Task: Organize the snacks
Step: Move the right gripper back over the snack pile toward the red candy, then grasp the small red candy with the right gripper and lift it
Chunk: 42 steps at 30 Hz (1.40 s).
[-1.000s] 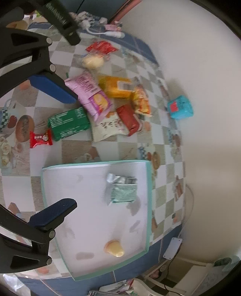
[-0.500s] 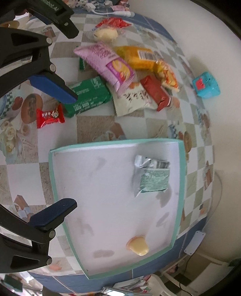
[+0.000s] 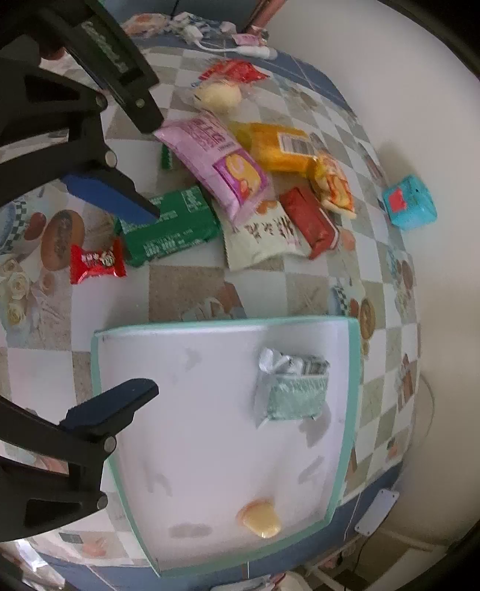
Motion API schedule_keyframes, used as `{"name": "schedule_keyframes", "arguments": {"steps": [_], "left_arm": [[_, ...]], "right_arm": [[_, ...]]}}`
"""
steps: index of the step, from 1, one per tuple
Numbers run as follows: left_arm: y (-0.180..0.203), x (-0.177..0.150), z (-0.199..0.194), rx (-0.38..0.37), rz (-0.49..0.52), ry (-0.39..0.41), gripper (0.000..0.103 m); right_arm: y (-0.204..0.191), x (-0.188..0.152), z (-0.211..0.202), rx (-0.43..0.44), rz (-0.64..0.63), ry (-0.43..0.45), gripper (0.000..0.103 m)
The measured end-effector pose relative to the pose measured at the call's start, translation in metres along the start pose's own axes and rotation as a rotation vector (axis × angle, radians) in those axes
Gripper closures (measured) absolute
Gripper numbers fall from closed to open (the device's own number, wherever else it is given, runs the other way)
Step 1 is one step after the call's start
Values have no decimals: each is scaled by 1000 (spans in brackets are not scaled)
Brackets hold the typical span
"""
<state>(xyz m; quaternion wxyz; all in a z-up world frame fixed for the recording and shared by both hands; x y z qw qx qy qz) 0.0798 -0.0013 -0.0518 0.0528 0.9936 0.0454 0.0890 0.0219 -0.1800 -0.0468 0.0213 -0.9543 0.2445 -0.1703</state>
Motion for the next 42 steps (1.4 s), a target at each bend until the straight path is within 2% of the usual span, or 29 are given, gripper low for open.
{"name": "schedule_keyframes", "arguments": {"steps": [2, 6, 11, 16, 22, 24, 27, 33, 42], "left_arm": [[0, 0, 5, -6, -6, -17, 7], [-1, 1, 9, 9, -13, -34, 7], [-1, -1, 9, 6, -24, -34, 7], [-5, -1, 11, -8, -33, -40, 7], [-5, -2, 12, -16, -38, -40, 7], [-4, -1, 12, -19, -37, -42, 7], [-2, -1, 13, -22, -38, -45, 7], [2, -4, 15, -35, -40, -53, 7], [7, -6, 10, -64, -56, -52, 7]], "right_arm": [[-2, -3, 0, 17, -15, -9, 24], [-5, -8, 2, 55, -25, -37, 44], [-8, -13, 1, 59, -53, -40, 49], [-13, -20, 10, 68, -72, -81, 56], [-16, -28, 25, 48, -99, -125, 66], [-17, -31, 32, 43, -107, -148, 73], [-19, -34, 34, 18, -129, -135, 80], [-22, -36, 29, 22, -135, -126, 84], [-4, -14, -5, 68, -58, -26, 84]]}}
Point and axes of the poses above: each gripper's, at about its wrist camera, not at the fingertips, and z roughly the way its jaws point, y to its right, x to its top, the point moved 2 cm from there along z, roughly the way its jaws point, and after that the axes turned 3 degrees about z, right-handed, at the moved point
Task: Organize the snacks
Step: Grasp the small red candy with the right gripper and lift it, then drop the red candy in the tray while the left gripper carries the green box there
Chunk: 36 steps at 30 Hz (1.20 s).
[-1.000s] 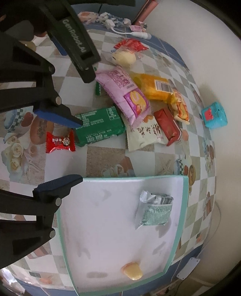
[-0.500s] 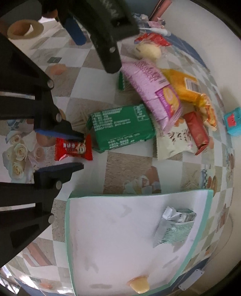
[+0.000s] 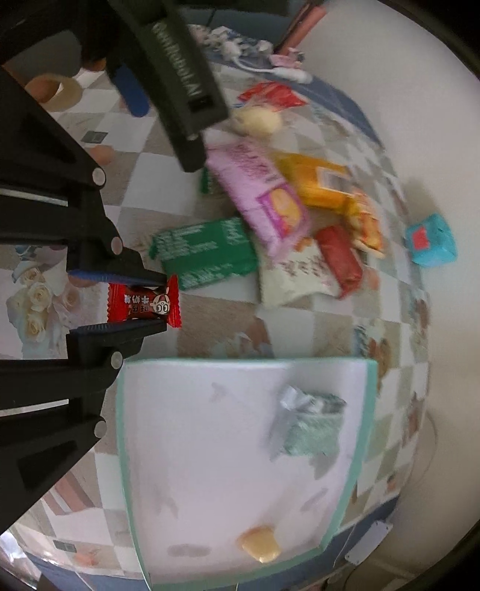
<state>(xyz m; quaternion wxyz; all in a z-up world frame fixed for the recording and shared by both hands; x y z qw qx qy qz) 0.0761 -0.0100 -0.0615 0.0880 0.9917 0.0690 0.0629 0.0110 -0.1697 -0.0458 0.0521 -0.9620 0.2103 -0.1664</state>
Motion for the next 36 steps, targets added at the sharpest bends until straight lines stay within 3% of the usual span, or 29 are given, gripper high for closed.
{"name": "schedule_keyframes", "arguments": {"steps": [8, 18, 21, 24, 26, 31, 36], "left_arm": [[33, -8, 4, -7, 99, -20, 7], [97, -16, 20, 28, 228, -15, 9], [111, -17, 27, 25, 253, -14, 41], [127, -17, 39, 37, 262, -18, 45], [132, -17, 43, 49, 267, -12, 62], [139, -17, 46, 40, 259, -5, 62], [115, -24, 26, 12, 251, -3, 62]], "right_arm": [[42, 19, -22, -36, 130, 87, 84], [80, 28, -26, -16, 233, 89, 84], [79, 29, -26, -8, 230, 93, 84], [79, 29, -28, -1, 231, 98, 84], [80, 31, -28, 3, 235, 101, 84], [86, 32, -32, 12, 261, 116, 84], [93, 34, -40, 27, 289, 140, 84]]}}
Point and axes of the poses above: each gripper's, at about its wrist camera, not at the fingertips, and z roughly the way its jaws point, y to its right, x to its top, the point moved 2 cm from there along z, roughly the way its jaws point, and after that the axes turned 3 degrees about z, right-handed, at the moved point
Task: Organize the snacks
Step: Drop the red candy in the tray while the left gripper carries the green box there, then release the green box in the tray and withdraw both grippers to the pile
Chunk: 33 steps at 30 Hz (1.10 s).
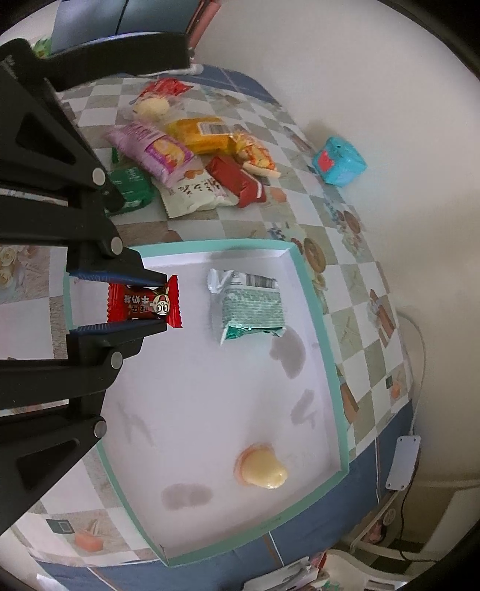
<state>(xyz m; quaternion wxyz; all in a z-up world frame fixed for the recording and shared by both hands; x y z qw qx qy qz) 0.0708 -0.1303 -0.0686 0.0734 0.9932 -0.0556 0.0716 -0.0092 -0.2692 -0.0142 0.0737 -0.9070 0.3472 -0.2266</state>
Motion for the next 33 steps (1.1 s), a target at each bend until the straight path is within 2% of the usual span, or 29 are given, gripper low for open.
{"name": "schedule_keyframes", "arguments": {"steps": [7, 11, 14, 18, 23, 27, 30, 33], "left_arm": [[-16, -18, -22, -77, -14, 6, 62], [-15, -23, -34, -69, 9, 32, 62], [0, -23, -47, -78, 43, 79, 62], [32, -24, -54, -76, 150, 140, 62], [69, -27, -46, -103, 253, 135, 62], [93, -29, -37, -156, 305, 105, 62], [103, -32, -39, -183, 341, 115, 62], [103, -31, -41, -173, 348, 128, 58]], "right_arm": [[16, 4, 1, 6, 61, -11, 84], [24, 6, 0, 6, 85, -8, 84], [33, 9, -1, 0, 108, -1, 84], [52, 14, 0, -30, 159, -1, 84], [90, 18, 4, -108, 245, -7, 84], [120, 21, 2, -177, 313, 5, 84], [131, 23, 2, -191, 338, 6, 81], [132, 23, 2, -217, 337, 7, 81]]}}
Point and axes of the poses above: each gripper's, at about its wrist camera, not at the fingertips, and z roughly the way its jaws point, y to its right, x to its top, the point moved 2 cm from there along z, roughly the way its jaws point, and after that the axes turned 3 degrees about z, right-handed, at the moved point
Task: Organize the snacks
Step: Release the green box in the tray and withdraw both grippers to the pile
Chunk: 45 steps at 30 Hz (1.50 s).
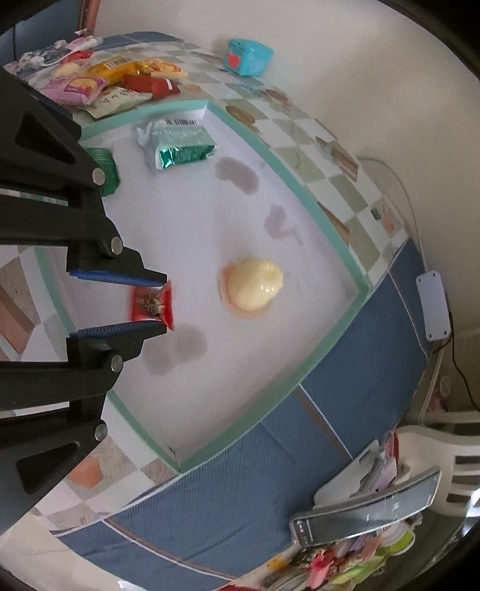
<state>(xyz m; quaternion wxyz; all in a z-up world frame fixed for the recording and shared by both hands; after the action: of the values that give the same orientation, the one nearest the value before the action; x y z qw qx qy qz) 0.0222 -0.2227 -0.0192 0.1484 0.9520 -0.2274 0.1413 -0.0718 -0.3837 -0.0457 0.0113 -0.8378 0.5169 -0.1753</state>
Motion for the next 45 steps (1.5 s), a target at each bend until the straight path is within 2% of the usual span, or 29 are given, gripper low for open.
{"name": "schedule_keyframes", "arguments": {"steps": [1, 2, 5, 6, 8, 9, 13, 15, 21, 28, 34, 45], "left_arm": [[-3, 1, 0, 4, -10, 0, 52], [-7, 1, 0, 7, -23, 1, 49], [-23, 4, -2, 45, -75, 13, 44], [-30, 4, -4, 65, -95, 19, 41], [-48, 6, -8, 128, -148, 33, 28], [-58, 6, -9, 160, -177, 38, 21], [-105, 4, -19, 302, -312, 55, 19], [-126, 1, -25, 351, -367, 64, 17], [-185, -11, -41, 487, -502, 64, 14], [-223, -19, -47, 549, -550, 41, 14], [-237, -20, -46, 517, -558, 29, 13], [-279, -31, -52, 489, -640, 21, 13]], "right_arm": [[-1, 0, 0, -6, -3, 1, 79], [-1, 0, 1, -9, -8, -1, 72], [-8, -5, 4, -28, -33, -6, 43], [-11, -7, 4, -33, -46, -5, 40], [-19, -11, 6, -43, -82, -6, 38], [-22, -13, 6, -48, -96, -5, 33], [-47, -27, 7, -20, -193, -12, 24], [-59, -35, 5, -11, -240, -2, 15], [-85, -51, -5, 46, -317, 22, 1], [-105, -68, -6, 71, -354, 11, 0], [-124, -81, -5, 52, -412, 25, 0], [-174, -104, -7, 157, -481, -7, 0]]}}
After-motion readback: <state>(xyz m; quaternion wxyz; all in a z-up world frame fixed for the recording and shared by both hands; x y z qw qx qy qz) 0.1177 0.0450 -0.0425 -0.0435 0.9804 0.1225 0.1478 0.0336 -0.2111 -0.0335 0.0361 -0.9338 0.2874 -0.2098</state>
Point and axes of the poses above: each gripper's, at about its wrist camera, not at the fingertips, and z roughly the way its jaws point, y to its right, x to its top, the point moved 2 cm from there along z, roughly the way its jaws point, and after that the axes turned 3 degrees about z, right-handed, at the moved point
